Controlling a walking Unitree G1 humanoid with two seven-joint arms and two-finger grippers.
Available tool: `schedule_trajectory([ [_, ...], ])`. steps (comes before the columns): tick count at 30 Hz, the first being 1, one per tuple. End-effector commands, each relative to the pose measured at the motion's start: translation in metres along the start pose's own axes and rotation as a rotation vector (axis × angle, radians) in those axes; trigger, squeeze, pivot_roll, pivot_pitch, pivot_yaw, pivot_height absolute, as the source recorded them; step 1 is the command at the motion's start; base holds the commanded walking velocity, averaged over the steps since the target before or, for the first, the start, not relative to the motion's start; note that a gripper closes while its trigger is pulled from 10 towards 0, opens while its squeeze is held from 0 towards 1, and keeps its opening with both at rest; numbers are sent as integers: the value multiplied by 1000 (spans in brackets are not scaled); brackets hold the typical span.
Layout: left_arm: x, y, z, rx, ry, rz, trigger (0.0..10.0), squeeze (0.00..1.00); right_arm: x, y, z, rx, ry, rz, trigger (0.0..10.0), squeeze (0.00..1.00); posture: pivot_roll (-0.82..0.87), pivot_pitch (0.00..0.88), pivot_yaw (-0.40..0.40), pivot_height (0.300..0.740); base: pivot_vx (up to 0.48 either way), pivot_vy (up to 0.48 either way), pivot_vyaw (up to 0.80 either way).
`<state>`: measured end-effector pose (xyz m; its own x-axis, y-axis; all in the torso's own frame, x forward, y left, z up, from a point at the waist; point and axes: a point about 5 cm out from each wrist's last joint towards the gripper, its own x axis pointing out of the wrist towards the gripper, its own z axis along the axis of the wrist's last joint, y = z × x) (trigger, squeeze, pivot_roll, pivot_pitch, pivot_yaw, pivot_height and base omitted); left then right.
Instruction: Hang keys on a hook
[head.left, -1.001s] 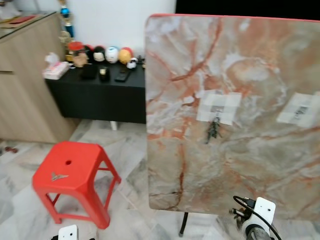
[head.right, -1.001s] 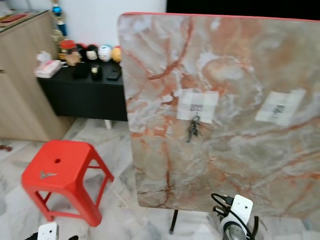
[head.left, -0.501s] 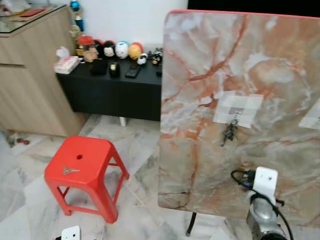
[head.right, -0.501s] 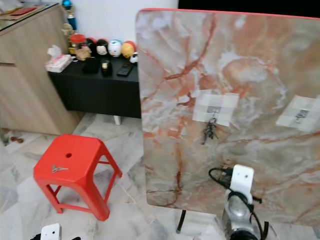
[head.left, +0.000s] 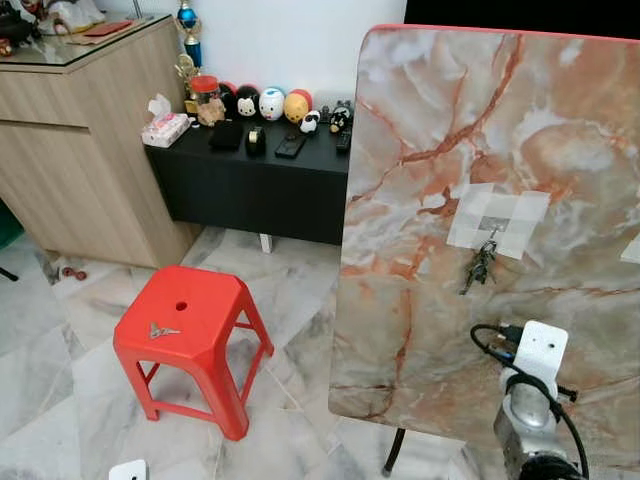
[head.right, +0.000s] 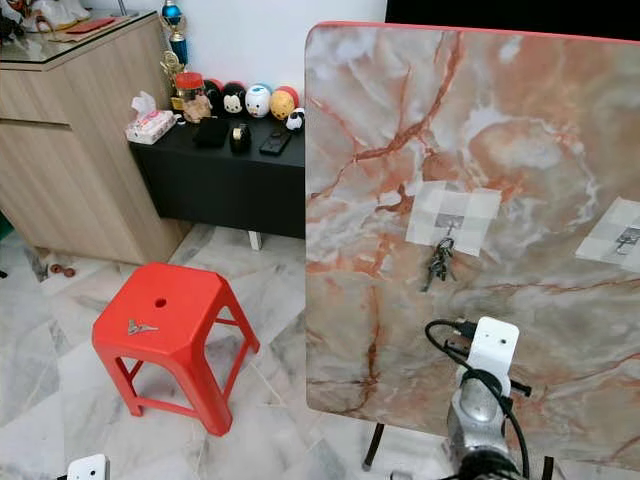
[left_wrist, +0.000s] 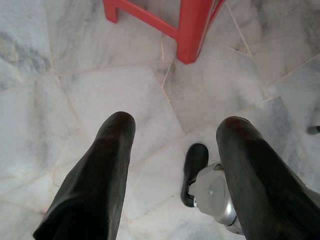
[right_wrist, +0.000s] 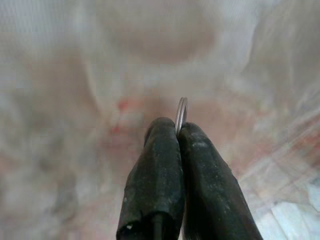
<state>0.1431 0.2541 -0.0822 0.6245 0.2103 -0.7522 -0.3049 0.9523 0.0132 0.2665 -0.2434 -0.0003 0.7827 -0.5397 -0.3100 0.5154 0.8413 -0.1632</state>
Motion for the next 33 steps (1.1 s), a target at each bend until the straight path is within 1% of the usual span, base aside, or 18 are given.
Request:
schedule_trajectory([
  [1,0,-7,-5,11,14,-11,10000,0,-2,0,-2,-8,-3,-1,10000,0,144,0,-23,740,0,0,0],
  [3,0,-10,-5,13,16,-15,10000,0,-3,0,-5,-8,13,4,10000,0,144,0,-24,740,0,0,0],
  [4,0,-14,-6,15,18,-21,10000,0,-4,1,-9,7,36,10,10000,0,146,0,-26,740,0,0,0],
  [5,1,-20,-7,17,21,-29,10000,0,-7,0,-16,47,75,11,10000,0,148,0,-29,740,0,0,0],
  [6,1,-20,-7,17,21,-29,10000,0,-7,0,-16,47,75,11,10000,0,148,0,-29,740,0,0,0],
  [8,1,-26,-8,25,25,-40,10000,0,-7,-2,-20,71,110,5,10000,0,150,0,-34,740,0,0,0],
  [10,1,-27,-9,27,26,-42,10000,0,-7,-3,-21,76,117,3,10000,0,151,0,-35,740,0,0,0],
  [11,1,-29,-10,34,30,-48,10000,0,-8,-4,-24,98,136,-4,10000,0,154,0,-37,740,0,-259,0],
  [14,0,-29,-12,41,33,-51,10000,0,-8,-4,-25,112,145,-11,10000,0,155,0,-37,740,0,-261,0],
  [15,-1,-27,-14,41,37,-49,10000,0,-8,-4,-25,126,149,-11,10000,0,154,0,-38,740,0,-274,0],
  [16,-4,-19,-19,38,43,-41,10000,0,-8,-4,-24,138,150,-7,10000,0,153,0,-39,740,0,-277,0],
  [18,-7,-10,-22,40,45,-34,10000,0,-7,-4,-24,145,151,-5,10000,0,152,0,-40,740,0,-281,0],
  [19,-8,-2,-23,36,45,-28,10000,0,-7,-4,-23,146,145,-6,10000,0,152,0,-40,740,0,-285,0],
  [23,-10,6,-23,33,46,-19,10000,0,-6,-4,-21,158,143,-10,10000,0,153,0,-42,740,0,-282,0],
  [26,-9,16,-18,33,42,-12,10000,0,-5,-3,-20,154,148,-3,10000,0,150,0,-44,740,0,-295,0],
  [30,-8,17,-12,29,36,-12,10000,0,-5,-1,-18,155,138,5,10000,0,152,0,-46,740,0,-324,0],
  [31,-6,15,-9,33,35,-13,10000,0,-5,-1,-18,156,136,5,10000,0,153,0,-46,740,0,-326,0],
  [33,-1,5,-3,42,31,-22,10000,0,-4,-1,-17,158,133,4,10000,0,153,0,-46,740,0,-326,0],
])
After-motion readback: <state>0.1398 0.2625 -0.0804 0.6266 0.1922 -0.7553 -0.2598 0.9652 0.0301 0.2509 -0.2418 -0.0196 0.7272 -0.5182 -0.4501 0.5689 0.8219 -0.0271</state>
